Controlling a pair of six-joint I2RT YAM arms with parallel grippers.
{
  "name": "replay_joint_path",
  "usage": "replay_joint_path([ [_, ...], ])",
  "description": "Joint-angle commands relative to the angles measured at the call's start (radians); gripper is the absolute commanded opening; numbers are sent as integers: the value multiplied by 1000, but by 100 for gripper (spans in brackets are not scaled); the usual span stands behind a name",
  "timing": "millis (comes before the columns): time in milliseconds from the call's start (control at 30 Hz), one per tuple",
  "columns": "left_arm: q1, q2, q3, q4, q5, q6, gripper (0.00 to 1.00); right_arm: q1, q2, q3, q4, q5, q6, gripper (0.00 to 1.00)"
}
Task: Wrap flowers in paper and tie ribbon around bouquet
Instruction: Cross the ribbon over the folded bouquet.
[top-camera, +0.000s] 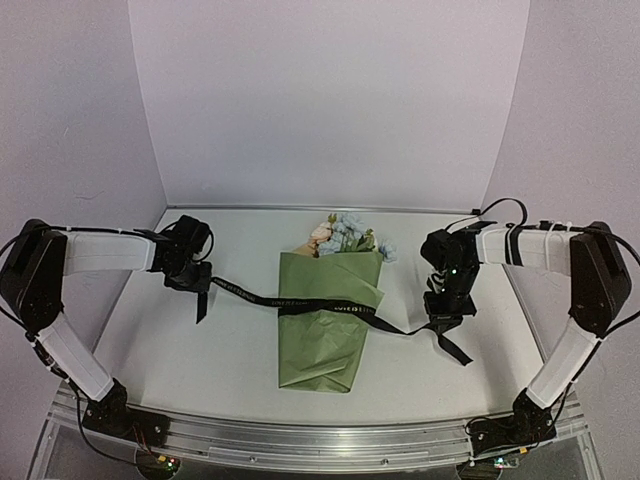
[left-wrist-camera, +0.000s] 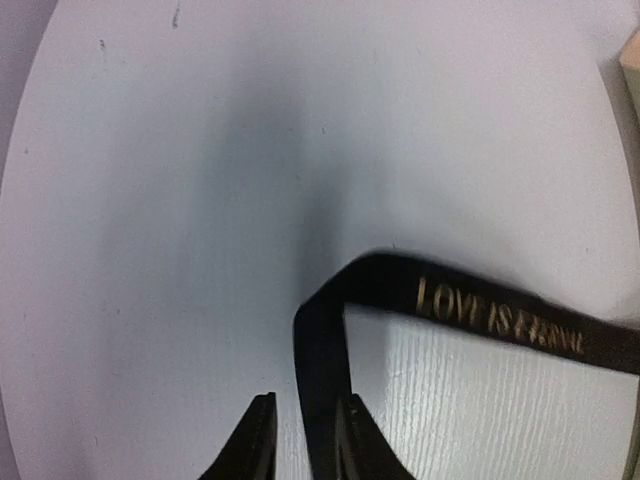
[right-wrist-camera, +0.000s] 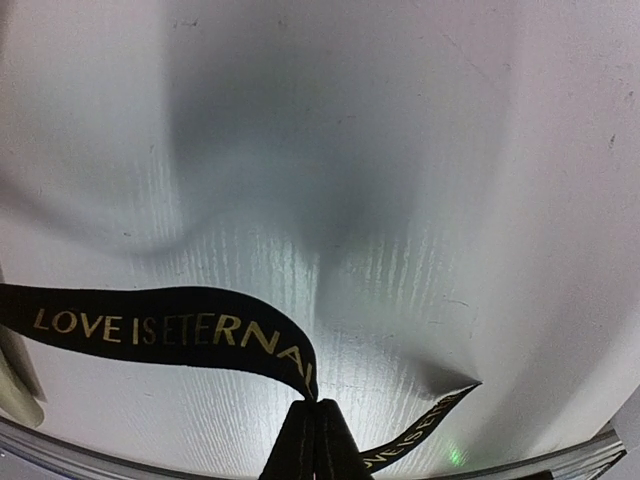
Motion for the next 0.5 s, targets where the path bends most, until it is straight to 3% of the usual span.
replay_joint_path([
  [0, 1, -44, -36, 48, 113, 6, 34, 2, 18, 44, -34, -48, -39, 3],
  [67, 1, -68, -42, 50, 127, 13, 48, 2, 15, 47, -39, -54, -51, 6],
  [200, -7, -140, -59, 109, 208, 63, 59, 4, -4, 47, -44, -71, -73, 19],
  [367, -65, -128, -16, 190, 376, 201, 63, 17, -39, 48, -30, -83, -128, 39],
  [467, -141, -44, 35, 206, 411, 390, 63, 30, -63, 37, 32, -114, -163, 47],
])
